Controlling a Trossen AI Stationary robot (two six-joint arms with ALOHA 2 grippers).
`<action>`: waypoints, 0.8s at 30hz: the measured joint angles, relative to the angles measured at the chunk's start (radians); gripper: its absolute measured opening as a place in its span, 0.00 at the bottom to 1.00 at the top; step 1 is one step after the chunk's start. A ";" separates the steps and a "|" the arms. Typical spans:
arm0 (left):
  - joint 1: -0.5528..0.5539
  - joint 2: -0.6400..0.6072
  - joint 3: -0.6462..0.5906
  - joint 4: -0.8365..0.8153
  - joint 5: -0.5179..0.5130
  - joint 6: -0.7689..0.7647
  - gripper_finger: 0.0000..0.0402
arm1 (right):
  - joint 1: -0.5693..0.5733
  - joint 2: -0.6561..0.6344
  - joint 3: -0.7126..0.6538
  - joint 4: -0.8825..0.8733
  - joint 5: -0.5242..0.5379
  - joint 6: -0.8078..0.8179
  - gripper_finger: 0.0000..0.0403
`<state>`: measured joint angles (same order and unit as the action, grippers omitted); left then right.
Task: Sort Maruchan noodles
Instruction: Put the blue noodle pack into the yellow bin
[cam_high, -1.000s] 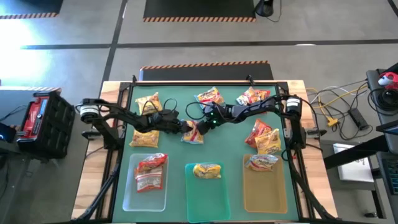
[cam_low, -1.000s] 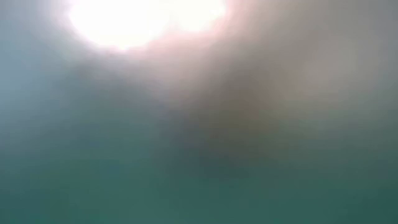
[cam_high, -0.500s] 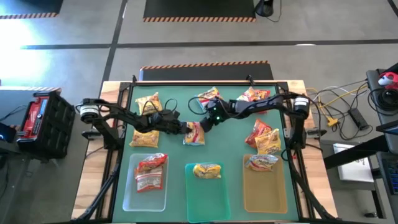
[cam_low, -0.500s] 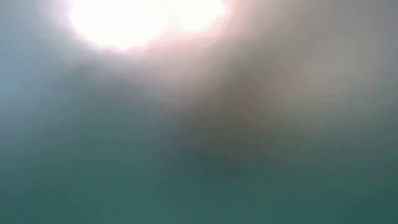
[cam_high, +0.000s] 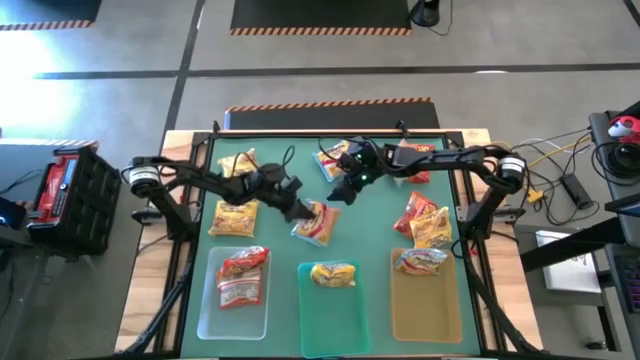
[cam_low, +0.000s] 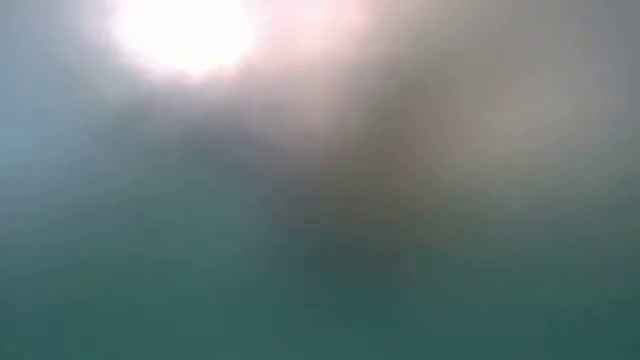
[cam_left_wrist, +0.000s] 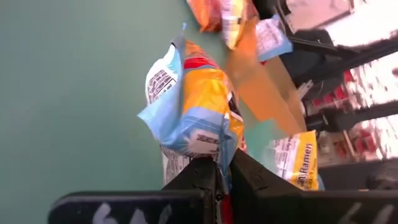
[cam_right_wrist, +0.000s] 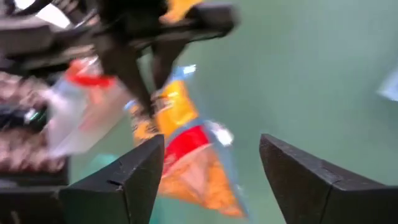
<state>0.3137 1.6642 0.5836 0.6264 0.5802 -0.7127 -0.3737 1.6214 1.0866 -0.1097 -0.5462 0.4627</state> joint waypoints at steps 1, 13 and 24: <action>0.006 0.000 0.018 -0.026 0.007 0.017 0.00 | 0.000 -0.003 0.000 -0.001 -0.028 -0.012 0.64; 0.012 0.002 0.180 -0.229 0.146 0.197 0.00 | 0.000 -0.024 0.000 0.001 -0.030 -0.090 0.64; 0.014 0.002 0.203 -0.241 0.114 0.207 0.00 | 0.000 -0.024 0.001 -0.008 0.034 -0.014 0.64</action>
<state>0.3277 1.6657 0.7868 0.3851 0.6941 -0.5053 -0.3737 1.5970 1.0874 -0.1180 -0.5122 0.4492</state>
